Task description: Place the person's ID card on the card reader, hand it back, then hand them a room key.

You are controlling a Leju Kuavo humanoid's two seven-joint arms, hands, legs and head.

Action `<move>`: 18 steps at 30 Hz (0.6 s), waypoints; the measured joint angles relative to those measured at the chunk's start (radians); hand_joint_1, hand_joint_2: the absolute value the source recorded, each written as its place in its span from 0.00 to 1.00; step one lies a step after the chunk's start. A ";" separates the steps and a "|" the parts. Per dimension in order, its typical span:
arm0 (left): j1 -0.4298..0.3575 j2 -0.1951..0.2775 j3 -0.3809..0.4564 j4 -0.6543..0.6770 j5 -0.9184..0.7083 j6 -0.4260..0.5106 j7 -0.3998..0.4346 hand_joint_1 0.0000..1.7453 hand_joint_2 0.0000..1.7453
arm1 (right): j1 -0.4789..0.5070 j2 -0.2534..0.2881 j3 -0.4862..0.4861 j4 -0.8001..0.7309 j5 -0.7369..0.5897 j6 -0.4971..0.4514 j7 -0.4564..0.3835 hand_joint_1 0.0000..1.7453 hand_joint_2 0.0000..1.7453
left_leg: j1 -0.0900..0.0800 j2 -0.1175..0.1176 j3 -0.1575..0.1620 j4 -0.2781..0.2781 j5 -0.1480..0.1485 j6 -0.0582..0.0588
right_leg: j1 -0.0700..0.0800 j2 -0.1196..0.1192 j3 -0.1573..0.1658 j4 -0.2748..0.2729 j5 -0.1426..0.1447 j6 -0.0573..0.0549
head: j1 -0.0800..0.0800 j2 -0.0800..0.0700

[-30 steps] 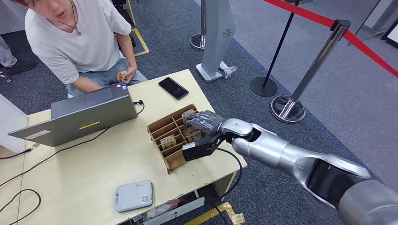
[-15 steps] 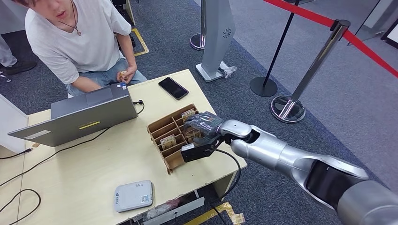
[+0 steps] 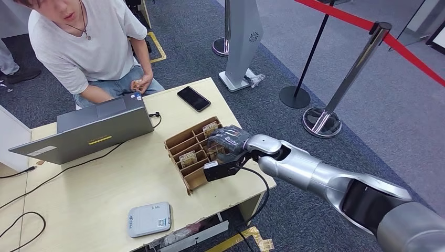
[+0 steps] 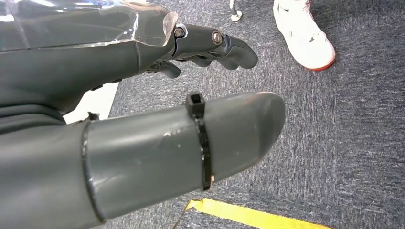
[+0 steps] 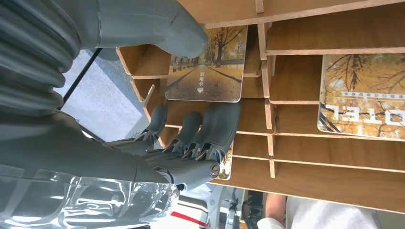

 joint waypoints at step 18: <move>0.000 0.000 0.000 0.000 0.000 0.002 0.000 0.00 0.00 | 0.000 0.007 -0.002 0.016 0.002 0.000 0.001 0.59 1.00 | 0.000 0.000 0.000 0.000 0.000 0.000 | 0.000 0.000 0.000 0.000 0.000 0.000 | 0.000 0.000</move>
